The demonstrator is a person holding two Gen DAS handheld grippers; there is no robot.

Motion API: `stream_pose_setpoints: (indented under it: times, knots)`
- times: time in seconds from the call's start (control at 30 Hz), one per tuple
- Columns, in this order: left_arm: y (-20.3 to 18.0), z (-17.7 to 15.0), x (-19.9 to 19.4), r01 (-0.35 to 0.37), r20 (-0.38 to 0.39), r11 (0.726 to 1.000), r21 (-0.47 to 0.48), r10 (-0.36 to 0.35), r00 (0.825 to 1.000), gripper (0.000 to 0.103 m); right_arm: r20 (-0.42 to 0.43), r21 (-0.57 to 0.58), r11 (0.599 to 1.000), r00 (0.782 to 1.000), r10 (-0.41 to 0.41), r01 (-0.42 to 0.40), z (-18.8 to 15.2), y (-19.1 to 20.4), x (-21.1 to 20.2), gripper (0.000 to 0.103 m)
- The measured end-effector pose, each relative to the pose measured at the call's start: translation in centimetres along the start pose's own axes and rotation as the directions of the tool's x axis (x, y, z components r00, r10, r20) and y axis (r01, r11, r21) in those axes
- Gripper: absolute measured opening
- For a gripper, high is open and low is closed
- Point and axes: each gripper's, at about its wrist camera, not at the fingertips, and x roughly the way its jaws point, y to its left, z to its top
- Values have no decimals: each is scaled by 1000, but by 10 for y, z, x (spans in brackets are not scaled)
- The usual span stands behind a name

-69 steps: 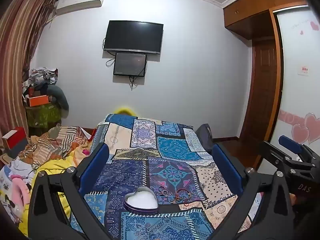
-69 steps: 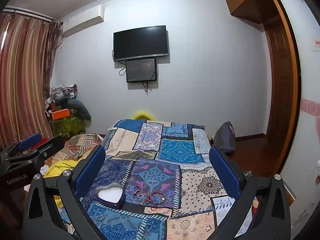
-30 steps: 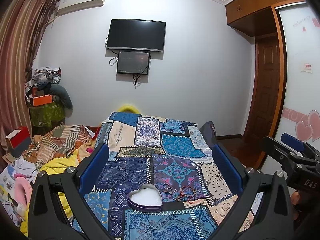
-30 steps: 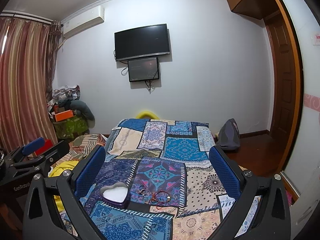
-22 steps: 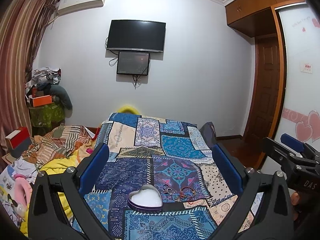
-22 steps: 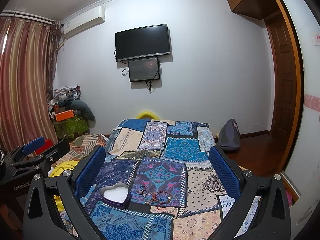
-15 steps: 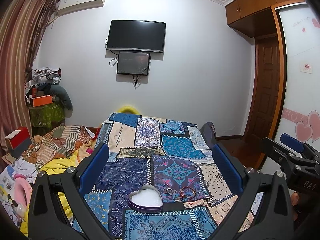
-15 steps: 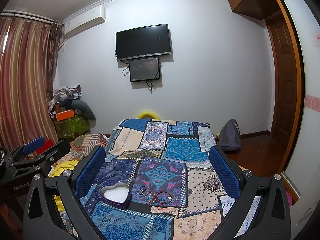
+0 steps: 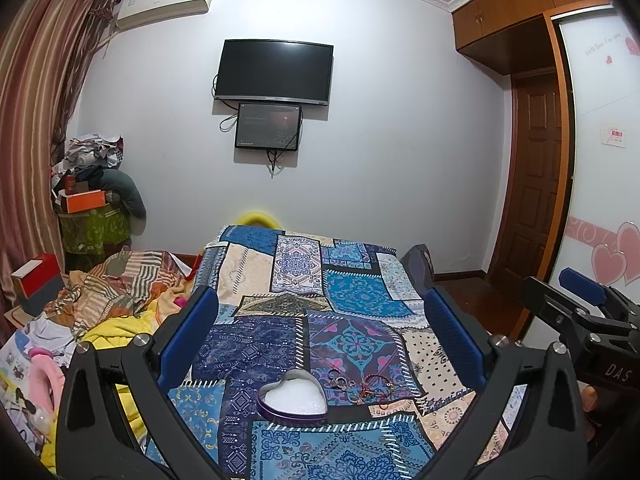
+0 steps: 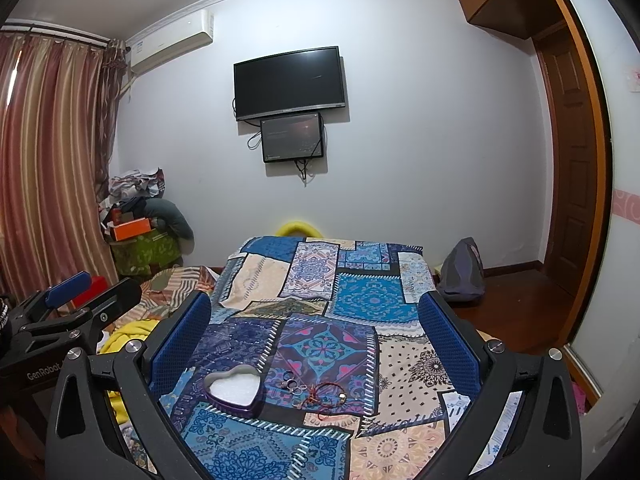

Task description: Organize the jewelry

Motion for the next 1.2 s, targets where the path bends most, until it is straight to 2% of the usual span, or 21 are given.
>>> stream_pose_setpoints:
  times: [0.47,0.8,1.03,1.2]
  knots:
    - [1,0,0,-1,1,1000,2,1,1000,103,-6,1,1000,1000,3,-3,-2,0,1,103]
    - [2,-3,12,-7,-19,1000,0,7,1000,103,-38,9,1000,999,-28,28,-7,-12,15,103]
    - [2,-16,42,-21,-92,1000,-1,20,996,103,-122,-2,995,987,-100,100,-24,-32,38,103]
    - [2,-40,79,-19,-212,1000,-3,17,977,103,-217,-9,993,969,-115,116,-43,-48,59,103]
